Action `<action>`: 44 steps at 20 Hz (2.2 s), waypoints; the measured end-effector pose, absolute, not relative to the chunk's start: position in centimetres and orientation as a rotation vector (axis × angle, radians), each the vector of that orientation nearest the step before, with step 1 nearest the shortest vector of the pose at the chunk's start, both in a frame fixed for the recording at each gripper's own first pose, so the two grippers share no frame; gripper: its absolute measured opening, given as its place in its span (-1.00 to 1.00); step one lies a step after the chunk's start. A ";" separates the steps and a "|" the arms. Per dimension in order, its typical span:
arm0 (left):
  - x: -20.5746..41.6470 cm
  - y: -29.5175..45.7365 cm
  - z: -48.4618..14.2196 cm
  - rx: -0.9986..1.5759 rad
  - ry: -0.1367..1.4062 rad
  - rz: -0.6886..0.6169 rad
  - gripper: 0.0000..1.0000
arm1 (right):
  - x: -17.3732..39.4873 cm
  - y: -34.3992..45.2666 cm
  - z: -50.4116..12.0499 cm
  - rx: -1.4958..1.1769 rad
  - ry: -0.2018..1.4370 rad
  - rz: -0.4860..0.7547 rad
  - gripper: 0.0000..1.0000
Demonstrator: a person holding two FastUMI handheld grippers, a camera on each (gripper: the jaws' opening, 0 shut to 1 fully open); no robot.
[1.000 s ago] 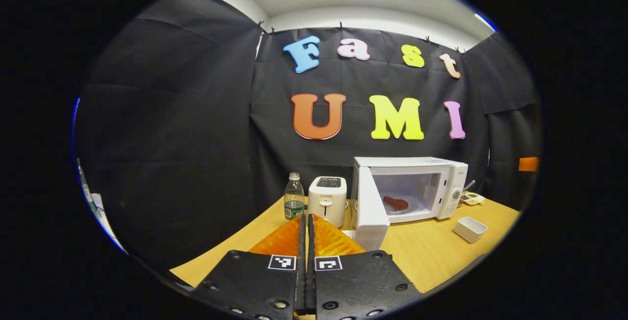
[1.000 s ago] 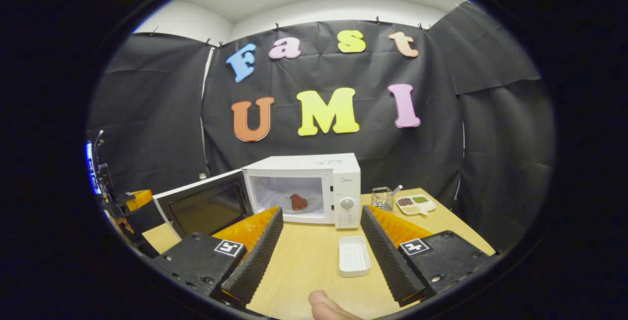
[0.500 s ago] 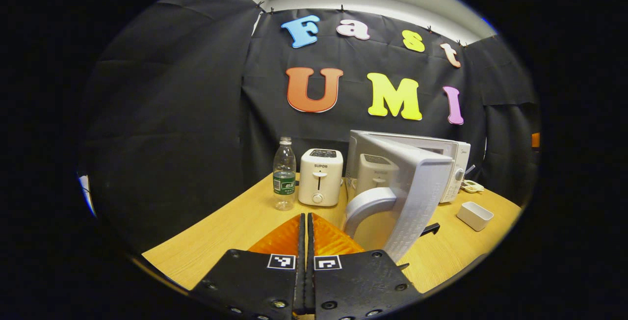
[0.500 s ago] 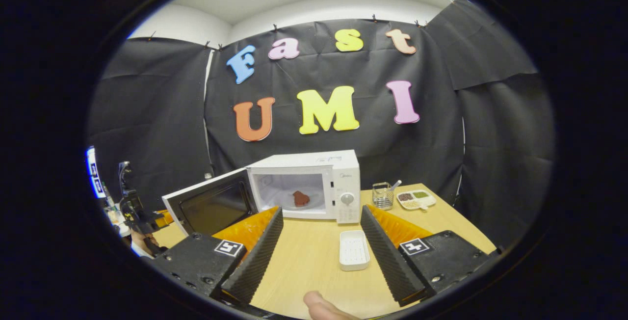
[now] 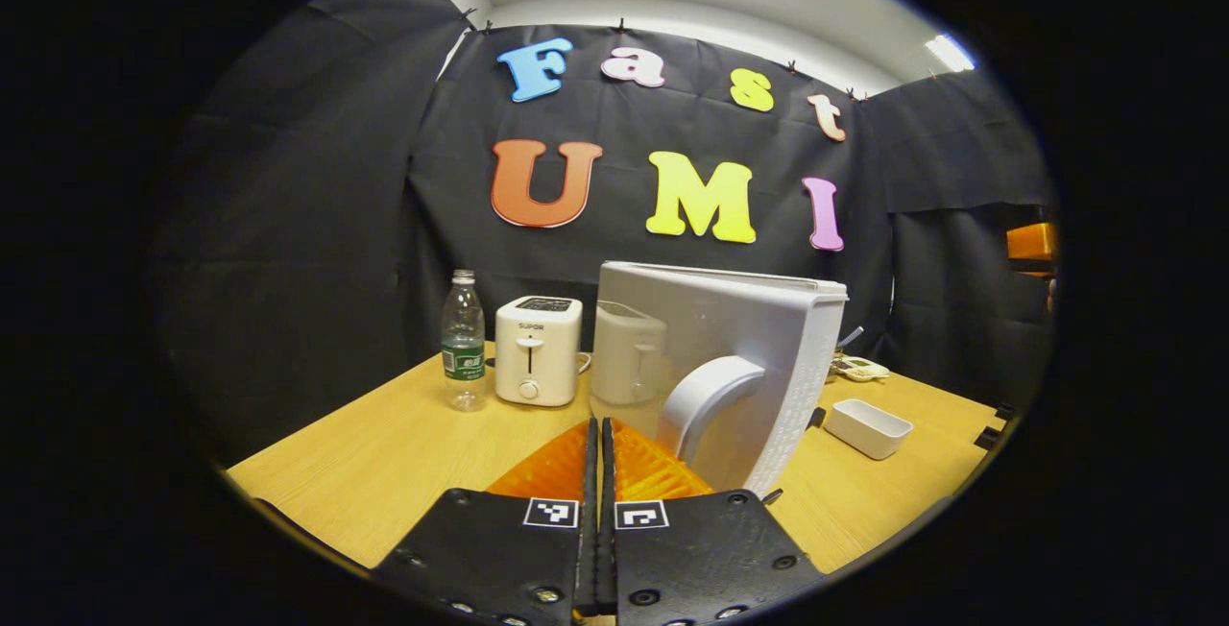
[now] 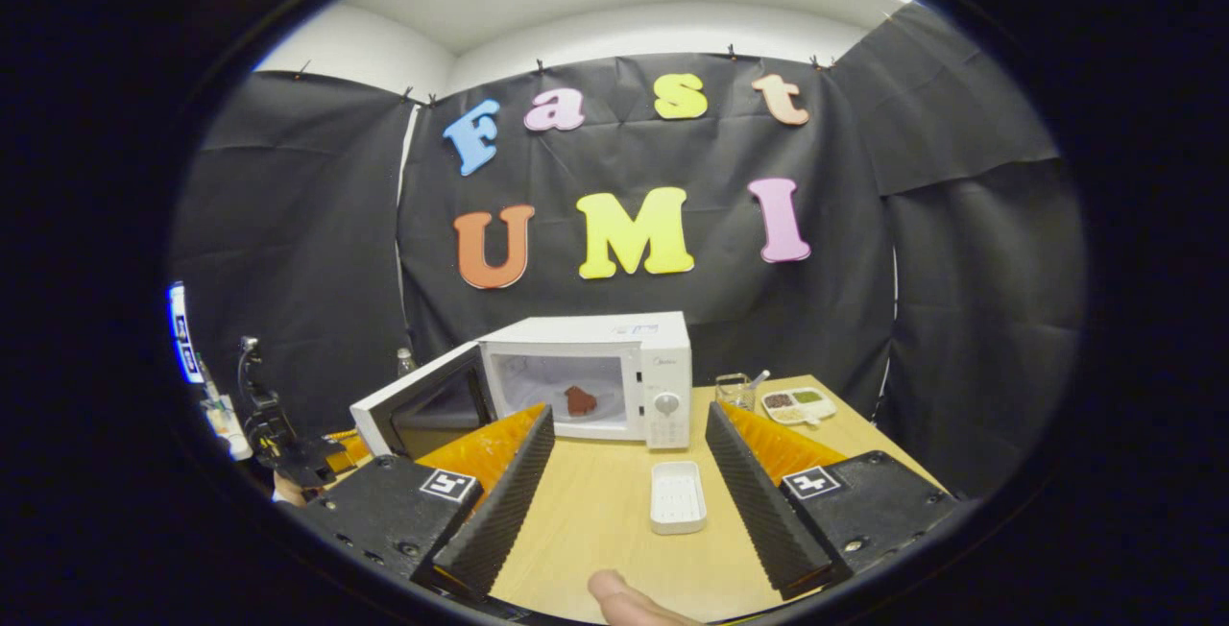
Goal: Open the microwave oven with the left hand, put the food in, and close the microwave oven.
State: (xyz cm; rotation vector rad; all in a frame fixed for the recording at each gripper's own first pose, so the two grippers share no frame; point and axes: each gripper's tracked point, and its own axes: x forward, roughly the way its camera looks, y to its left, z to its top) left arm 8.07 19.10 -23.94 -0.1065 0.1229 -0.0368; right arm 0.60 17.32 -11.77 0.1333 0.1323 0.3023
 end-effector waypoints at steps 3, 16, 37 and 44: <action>8.5 15.9 -23.8 -0.105 0.123 -0.087 -1.00 | 0.1 17.1 -11.1 0.110 0.114 0.306 1.00; 15.1 3.1 -22.4 -0.096 0.107 -0.292 -1.00 | 0.6 12.0 -9.5 0.210 0.092 0.261 1.00; 27.3 -5.8 -24.9 -0.112 0.177 -0.253 -1.00 | 2.5 0.8 -7.2 0.167 -0.014 0.165 0.80; 32.7 -6.1 -25.2 -0.106 0.156 -0.178 -1.00 | 2.9 -1.1 -5.9 0.113 -0.028 0.180 1.00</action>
